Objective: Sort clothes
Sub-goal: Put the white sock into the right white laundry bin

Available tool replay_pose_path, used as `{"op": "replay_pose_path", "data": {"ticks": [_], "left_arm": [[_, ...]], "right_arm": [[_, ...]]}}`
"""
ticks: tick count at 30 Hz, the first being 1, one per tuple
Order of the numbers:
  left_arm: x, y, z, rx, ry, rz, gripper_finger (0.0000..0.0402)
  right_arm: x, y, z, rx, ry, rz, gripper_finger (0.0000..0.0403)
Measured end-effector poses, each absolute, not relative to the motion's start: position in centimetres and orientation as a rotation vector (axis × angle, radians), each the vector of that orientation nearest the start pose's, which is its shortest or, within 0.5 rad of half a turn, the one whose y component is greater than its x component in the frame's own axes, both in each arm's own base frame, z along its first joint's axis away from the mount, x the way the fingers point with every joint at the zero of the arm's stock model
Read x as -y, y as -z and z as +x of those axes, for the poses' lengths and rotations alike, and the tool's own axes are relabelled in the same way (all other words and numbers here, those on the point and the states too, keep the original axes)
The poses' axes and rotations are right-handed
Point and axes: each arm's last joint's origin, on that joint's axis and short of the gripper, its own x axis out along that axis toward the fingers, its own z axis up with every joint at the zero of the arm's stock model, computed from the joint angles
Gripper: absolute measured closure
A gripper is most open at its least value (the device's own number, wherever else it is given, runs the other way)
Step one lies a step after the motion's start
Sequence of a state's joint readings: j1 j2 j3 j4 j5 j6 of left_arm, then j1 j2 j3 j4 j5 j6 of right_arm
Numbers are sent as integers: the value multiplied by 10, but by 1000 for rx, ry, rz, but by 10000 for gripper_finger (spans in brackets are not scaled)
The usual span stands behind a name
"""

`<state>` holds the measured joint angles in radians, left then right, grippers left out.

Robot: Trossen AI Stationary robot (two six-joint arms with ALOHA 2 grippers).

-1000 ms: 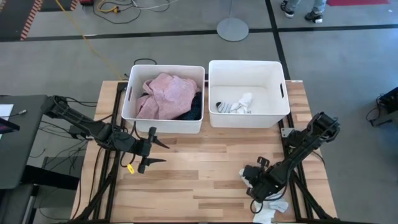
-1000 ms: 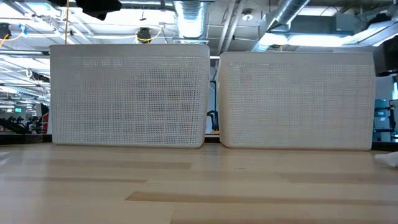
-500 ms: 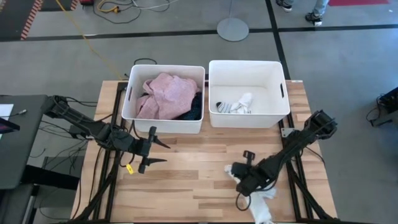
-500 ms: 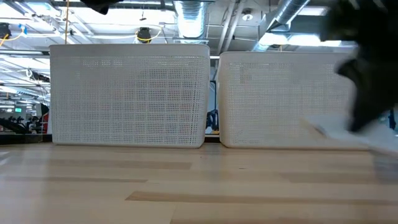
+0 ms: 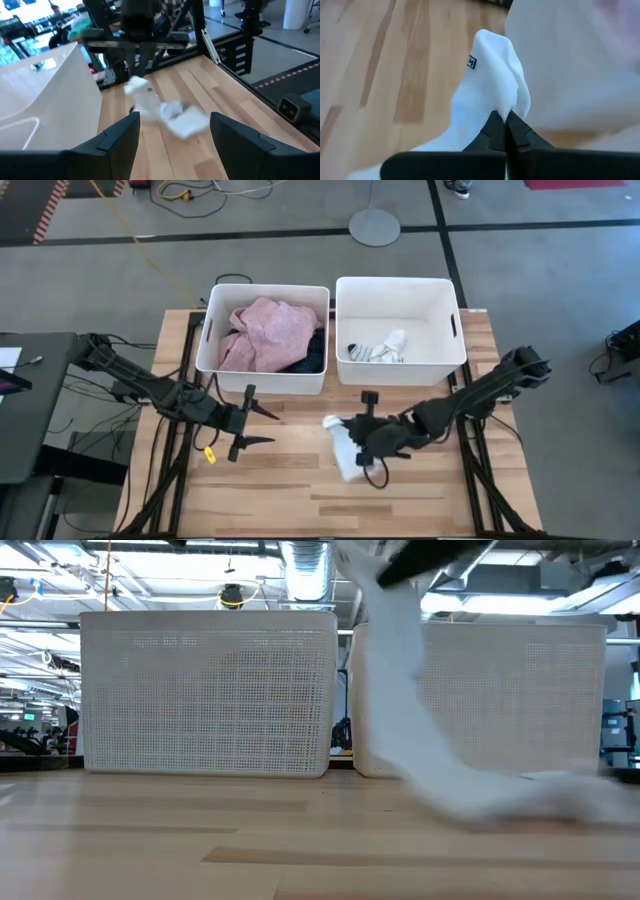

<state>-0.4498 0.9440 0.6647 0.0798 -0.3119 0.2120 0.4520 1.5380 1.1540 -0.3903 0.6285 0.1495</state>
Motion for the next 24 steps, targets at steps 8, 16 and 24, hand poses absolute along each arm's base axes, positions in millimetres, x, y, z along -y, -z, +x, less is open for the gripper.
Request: {"op": "replay_pose_path", "data": {"ticks": [8,16,24], "left_arm": [[87,-275,224,-142,99,317,159],[74,-266,248,-113,-33,248,146],[70,-256,271,-19,-59,193,146]], "right_arm": [[-107,-316,318,-493,270,-390,403],[-102,-354,328,-376,279,-466,403],[-101,-373,330,-304,285,-508,403]]}}
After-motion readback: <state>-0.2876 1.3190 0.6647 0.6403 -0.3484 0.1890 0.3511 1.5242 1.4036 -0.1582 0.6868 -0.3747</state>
